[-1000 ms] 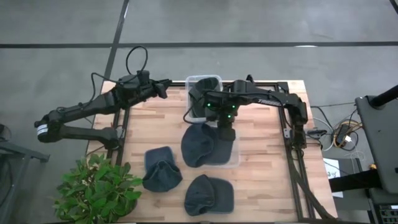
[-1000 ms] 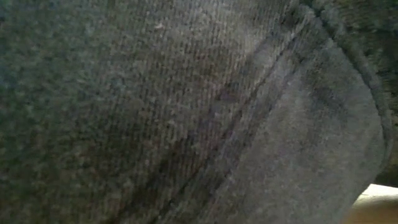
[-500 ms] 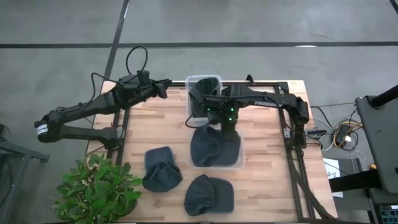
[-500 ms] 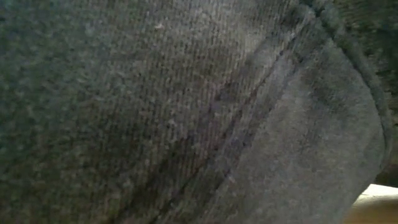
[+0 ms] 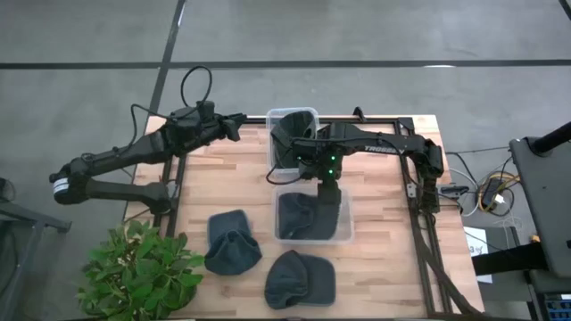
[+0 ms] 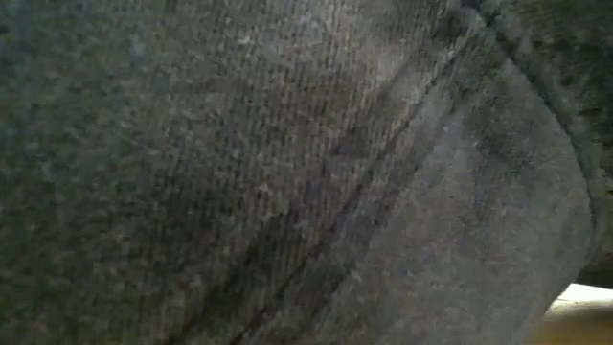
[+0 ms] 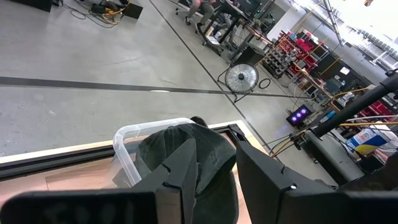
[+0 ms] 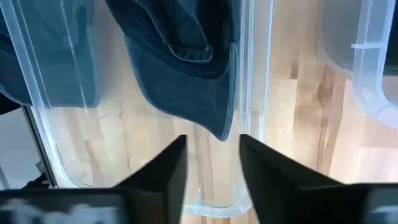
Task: Pick & Place hat
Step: Put the bottom blue cap into the bottom transparent bin
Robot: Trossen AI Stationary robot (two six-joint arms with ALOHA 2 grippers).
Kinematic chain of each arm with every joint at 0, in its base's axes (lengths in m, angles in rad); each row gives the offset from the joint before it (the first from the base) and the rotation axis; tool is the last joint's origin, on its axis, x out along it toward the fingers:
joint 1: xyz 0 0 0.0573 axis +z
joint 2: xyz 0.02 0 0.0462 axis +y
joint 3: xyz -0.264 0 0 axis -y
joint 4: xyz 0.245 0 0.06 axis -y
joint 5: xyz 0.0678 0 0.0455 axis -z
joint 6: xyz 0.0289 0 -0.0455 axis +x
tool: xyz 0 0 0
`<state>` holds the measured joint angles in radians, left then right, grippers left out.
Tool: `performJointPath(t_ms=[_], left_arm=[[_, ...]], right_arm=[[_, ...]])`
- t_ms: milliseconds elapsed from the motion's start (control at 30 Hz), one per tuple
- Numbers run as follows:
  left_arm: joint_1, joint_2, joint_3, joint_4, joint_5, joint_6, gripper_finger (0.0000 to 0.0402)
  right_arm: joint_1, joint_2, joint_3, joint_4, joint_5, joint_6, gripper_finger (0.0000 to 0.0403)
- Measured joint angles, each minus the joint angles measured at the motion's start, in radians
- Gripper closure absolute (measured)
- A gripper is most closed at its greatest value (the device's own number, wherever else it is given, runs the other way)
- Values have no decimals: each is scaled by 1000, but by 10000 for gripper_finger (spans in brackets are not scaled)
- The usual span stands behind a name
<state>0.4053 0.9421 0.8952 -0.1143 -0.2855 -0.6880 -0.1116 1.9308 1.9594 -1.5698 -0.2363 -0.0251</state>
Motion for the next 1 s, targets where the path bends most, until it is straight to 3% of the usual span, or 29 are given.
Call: performJointPath(t_ms=[133, 267, 633, 1000], left_arm=[[0, 0, 0, 0, 0, 0, 294], [0, 0, 0, 0, 0, 0, 294], [0, 0, 0, -1, 0, 0, 294], [0, 0, 0, -2, 0, -48, 294]], right_arm=[[0, -6, 24, 0, 0, 42, 205], [3, -43, 68, -3, -2, 91, 182], [45, -190, 110, 70, 0, 267, 191], [191, -291, 107, 147, 34, 315, 200]])
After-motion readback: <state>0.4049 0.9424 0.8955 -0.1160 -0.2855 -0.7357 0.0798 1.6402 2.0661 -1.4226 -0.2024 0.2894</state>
